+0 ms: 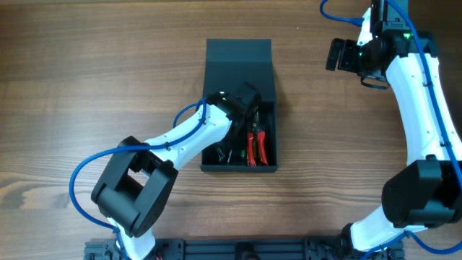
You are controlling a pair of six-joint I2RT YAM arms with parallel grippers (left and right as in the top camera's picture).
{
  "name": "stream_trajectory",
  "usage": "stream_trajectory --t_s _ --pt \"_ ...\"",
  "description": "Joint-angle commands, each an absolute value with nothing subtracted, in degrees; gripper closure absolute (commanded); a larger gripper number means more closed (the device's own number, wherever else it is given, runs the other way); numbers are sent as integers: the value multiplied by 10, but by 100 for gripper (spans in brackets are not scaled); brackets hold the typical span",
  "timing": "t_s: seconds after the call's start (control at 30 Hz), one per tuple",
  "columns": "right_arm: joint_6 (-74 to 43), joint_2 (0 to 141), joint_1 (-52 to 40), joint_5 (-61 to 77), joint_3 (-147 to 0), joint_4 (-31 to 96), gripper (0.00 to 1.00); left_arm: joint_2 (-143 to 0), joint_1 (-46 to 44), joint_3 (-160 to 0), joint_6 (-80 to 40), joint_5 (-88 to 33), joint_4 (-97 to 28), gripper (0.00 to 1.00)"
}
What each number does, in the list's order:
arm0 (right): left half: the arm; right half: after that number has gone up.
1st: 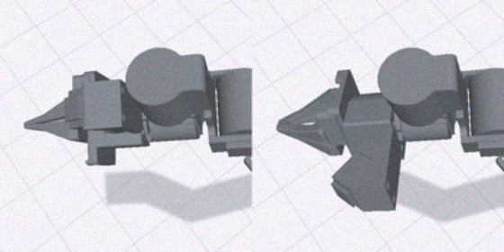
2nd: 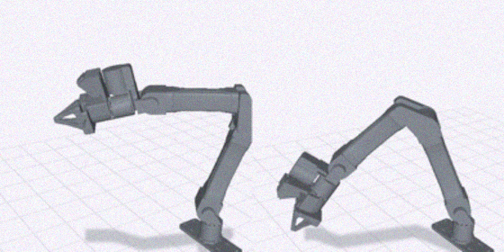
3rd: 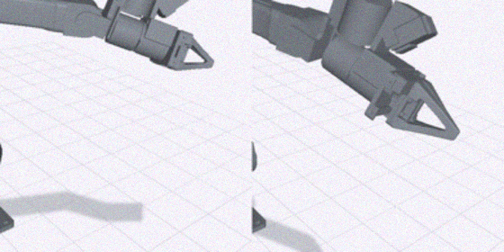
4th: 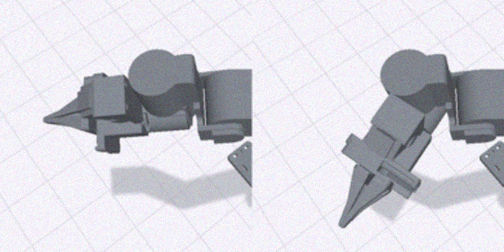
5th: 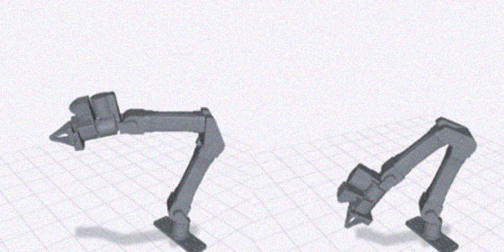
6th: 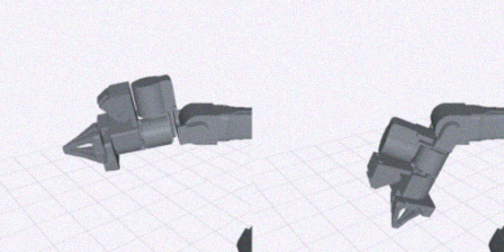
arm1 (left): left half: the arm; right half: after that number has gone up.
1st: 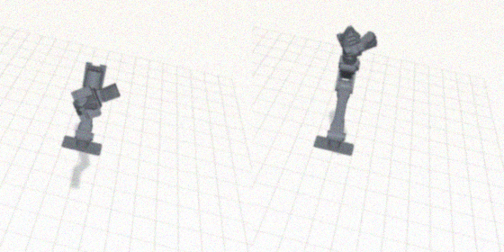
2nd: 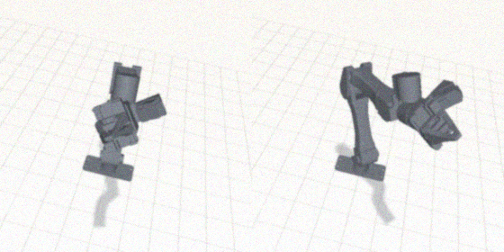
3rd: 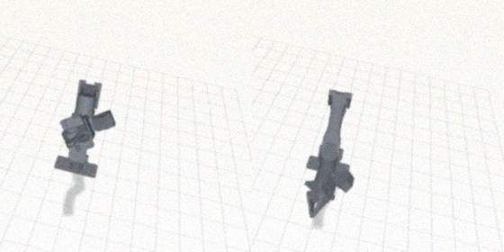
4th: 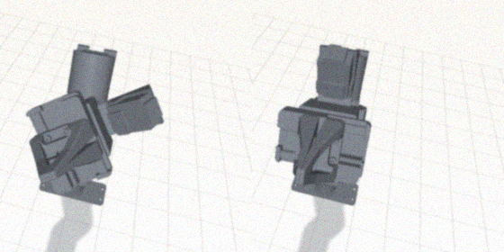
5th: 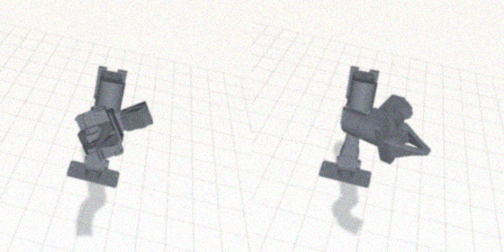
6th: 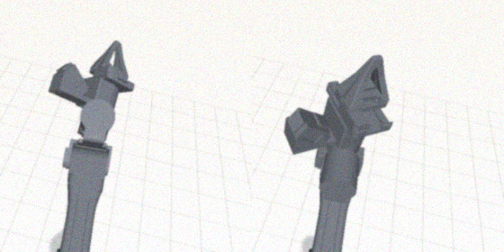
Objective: Pack container
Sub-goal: 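Carry the tape measure right and lower it into the green box, then open the left gripper and lift it up out of the box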
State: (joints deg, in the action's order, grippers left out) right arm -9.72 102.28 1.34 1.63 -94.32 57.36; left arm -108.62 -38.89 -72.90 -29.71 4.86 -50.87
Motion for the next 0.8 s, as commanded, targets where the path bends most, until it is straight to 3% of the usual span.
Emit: stream_trajectory --t_s 0.0,0.27,0.47,0.53,0.57,0.6,0.63,0.67,0.77 --pt "-90 1029 15 11 -953 572 0 -1091 -387 -765 -287 59 -539 32" --pt "-90 1029 15 11 -953 572 0 -1091 -387 -1120 -287 59 -690 33" --pt "-90 1029 15 11 -953 572 0 -1086 -369 -1378 -245 97 -716 36" --pt "-90 1029 15 11 -953 572 0 -1076 -348 -1387 -227 98 -721 25" --pt "-90 1029 15 11 -953 572 0 -1075 -338 -1387 -227 98 -734 27" --pt "-90 1029 15 11 -953 572 0 -1075 -324 -1387 -227 102 -757 49" --pt "-90 1029 15 11 -953 557 0 -1076 -311 -1386 -227 116 -784 78" --pt "-90 1029 15 11 -953 537 0 -1076 -302 -1386 -227 126 -797 93" --pt "-90 1029 15 10 -953 504 0 -1076 -261 -1386 -227 166 -831 96"
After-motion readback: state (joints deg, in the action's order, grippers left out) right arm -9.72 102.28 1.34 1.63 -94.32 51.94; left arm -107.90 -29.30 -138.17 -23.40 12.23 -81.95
